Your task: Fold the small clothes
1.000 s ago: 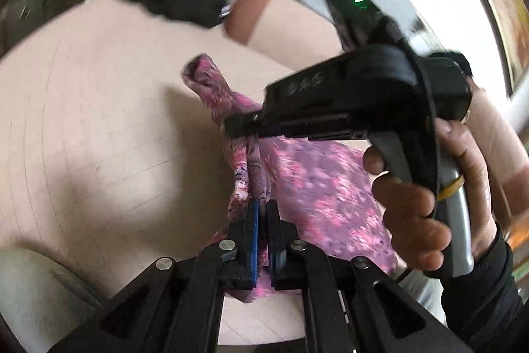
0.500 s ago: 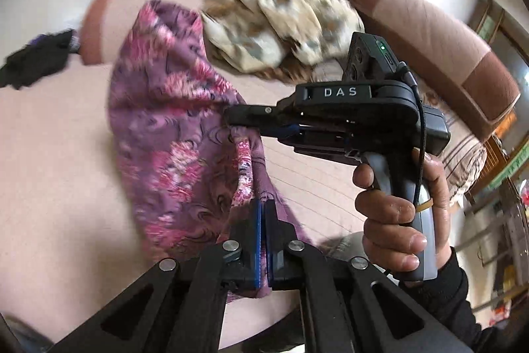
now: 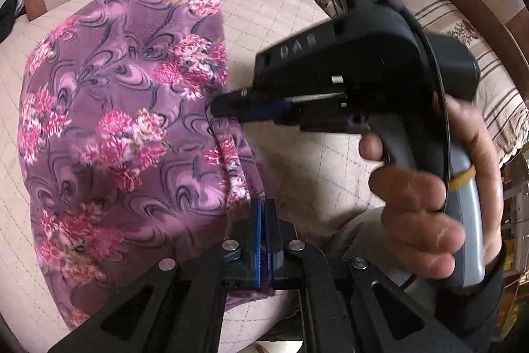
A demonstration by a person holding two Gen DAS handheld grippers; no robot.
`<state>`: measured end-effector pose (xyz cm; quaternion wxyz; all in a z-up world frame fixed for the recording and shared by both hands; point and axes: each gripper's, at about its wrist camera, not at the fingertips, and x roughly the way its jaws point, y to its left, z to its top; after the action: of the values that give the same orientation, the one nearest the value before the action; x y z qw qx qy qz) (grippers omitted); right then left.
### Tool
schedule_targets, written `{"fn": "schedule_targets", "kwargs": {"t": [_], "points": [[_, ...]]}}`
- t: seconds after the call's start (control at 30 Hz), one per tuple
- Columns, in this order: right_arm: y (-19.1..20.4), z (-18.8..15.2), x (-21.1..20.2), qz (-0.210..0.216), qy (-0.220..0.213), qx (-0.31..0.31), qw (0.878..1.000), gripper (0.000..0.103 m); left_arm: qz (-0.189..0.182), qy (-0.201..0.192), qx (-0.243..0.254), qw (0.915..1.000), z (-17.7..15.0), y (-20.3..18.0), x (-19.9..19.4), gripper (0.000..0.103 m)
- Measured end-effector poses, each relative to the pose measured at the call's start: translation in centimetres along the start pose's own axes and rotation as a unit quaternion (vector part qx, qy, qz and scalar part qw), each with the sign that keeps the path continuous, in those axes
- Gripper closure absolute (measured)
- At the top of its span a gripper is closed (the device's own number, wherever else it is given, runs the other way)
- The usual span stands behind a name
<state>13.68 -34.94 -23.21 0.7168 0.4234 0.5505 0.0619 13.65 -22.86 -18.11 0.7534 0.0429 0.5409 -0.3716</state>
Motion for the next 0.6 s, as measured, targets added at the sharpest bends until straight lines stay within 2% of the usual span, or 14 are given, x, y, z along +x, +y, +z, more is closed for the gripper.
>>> {"fn": "schedule_targets", "kwargs": {"t": [0.07, 0.1, 0.13, 0.17, 0.2, 0.23, 0.27, 0.33, 0.37, 0.4, 0.43, 0.5, 0.53, 0.6], "points": [[0.0, 0.1, 0.1, -0.003, -0.005, 0.003, 1.0, 0.092, -0.029, 0.002, -0.01, 0.9995, -0.1, 0.2, -1.2, 0.1], [0.1, 0.1, 0.0, -0.004, -0.009, 0.002, 1.0, 0.09, -0.035, 0.0, -0.012, 0.9993, -0.6, 0.4, -2.0, 0.091], [0.3, 0.1, -0.2, -0.008, -0.016, 0.0, 1.0, 0.09, -0.039, -0.011, -0.016, 0.9991, -0.3, 0.9, -3.4, 0.075], [0.3, 0.1, -0.5, -0.014, -0.024, 0.001, 1.0, 0.09, -0.035, -0.029, -0.021, 0.9988, -0.1, 1.5, -4.7, 0.066], [0.2, 0.2, -0.9, -0.018, -0.033, 0.003, 0.999, 0.083, -0.03, -0.045, -0.027, 0.9982, 0.1, 2.0, -5.8, 0.053], [0.2, 0.2, -1.4, -0.013, -0.043, 0.007, 0.999, 0.073, -0.023, -0.066, -0.036, 0.9969, 0.4, 2.9, -7.2, 0.048], [0.2, 0.0, -2.2, 0.003, -0.061, 0.009, 0.998, 0.068, -0.009, -0.093, -0.048, 0.9944, 0.8, 4.2, -8.8, 0.046], [0.6, -0.4, -4.1, 0.045, -0.108, -0.004, 0.993, 0.028, 0.025, -0.123, -0.074, 0.9894, 1.5, 6.7, -10.7, 0.028], [1.0, -0.6, -4.9, 0.062, -0.127, -0.013, 0.99, 0.023, 0.054, -0.131, -0.098, 0.985, 2.2, 8.8, -11.4, 0.026], [1.5, -0.7, -5.5, 0.072, -0.137, -0.021, 0.988, 0.023, 0.07, -0.136, -0.118, 0.9813, 3.6, 10.7, -11.6, 0.026], [2.3, -0.7, -5.8, 0.082, -0.14, -0.029, 0.986, 0.023, 0.081, -0.137, -0.137, 0.9776, 4.2, 12.4, -11.7, 0.026], [4.1, 0.1, -5.4, 0.095, -0.127, -0.044, 0.986, 0.023, 0.096, -0.116, -0.169, 0.9741, 5.4, 16.0, -10.6, 0.026], [5.5, 1.0, -4.7, 0.084, -0.115, -0.058, 0.988, 0.023, 0.107, -0.1, -0.182, 0.9724, 6.2, 17.5, -9.9, 0.026], [8.4, 2.6, -4.2, 0.013, -0.102, -0.089, 0.991, 0.023, 0.118, -0.09, -0.21, 0.9663, 7.1, 19.9, -8.2, 0.026]]}}
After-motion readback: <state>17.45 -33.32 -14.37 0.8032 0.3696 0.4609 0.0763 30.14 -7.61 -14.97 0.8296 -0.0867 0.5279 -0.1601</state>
